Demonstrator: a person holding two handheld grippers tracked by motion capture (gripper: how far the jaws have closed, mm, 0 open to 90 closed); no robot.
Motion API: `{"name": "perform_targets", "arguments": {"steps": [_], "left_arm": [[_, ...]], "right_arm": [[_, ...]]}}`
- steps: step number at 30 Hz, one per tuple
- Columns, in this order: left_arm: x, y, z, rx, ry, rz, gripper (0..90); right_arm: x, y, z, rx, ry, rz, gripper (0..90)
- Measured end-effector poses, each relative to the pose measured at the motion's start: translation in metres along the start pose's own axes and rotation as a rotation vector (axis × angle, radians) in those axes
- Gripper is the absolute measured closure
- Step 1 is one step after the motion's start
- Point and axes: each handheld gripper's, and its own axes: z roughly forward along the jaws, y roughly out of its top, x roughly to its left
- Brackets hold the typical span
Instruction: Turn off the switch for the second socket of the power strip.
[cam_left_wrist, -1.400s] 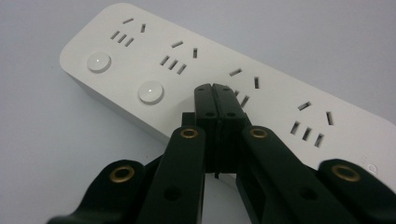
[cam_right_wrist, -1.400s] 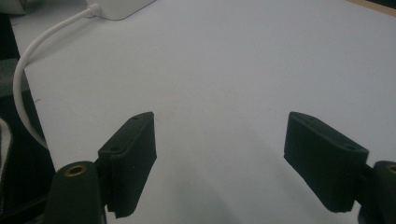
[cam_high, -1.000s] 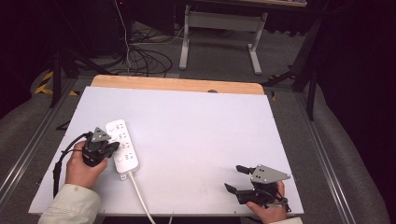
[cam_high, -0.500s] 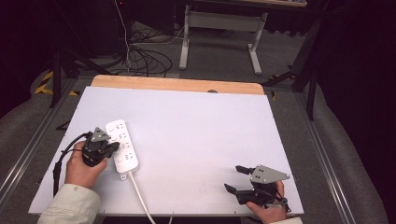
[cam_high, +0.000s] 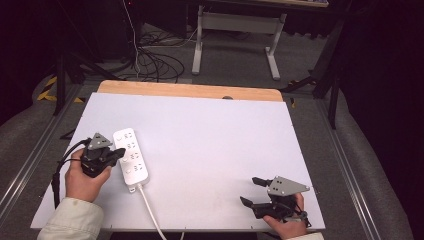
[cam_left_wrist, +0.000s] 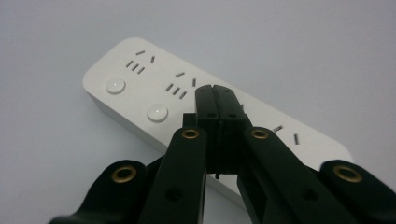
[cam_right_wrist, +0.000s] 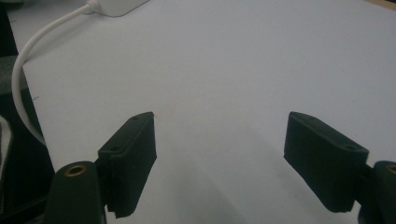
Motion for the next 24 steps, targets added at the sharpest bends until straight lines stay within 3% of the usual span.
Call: {"name": "perform_targets", "arguments": {"steps": [11, 20, 24], "left_arm": [[-0.013, 0.008, -0.014, -0.020, -0.001, 0.055, 89.9], [-0.014, 0.012, -0.022, -0.053, 0.006, 0.063, 87.2], [-0.017, 0.014, -0.025, -0.079, 0.001, 0.073, 81.5]], "right_arm": [[0.001, 0.000, -0.001, -0.002, 0.000, 0.001, 25.4], [0.000, 0.000, 0.000, -0.001, 0.002, 0.002, 25.4], [0.000, 0.000, 0.000, 0.001, 0.001, 0.003, 25.4]]}}
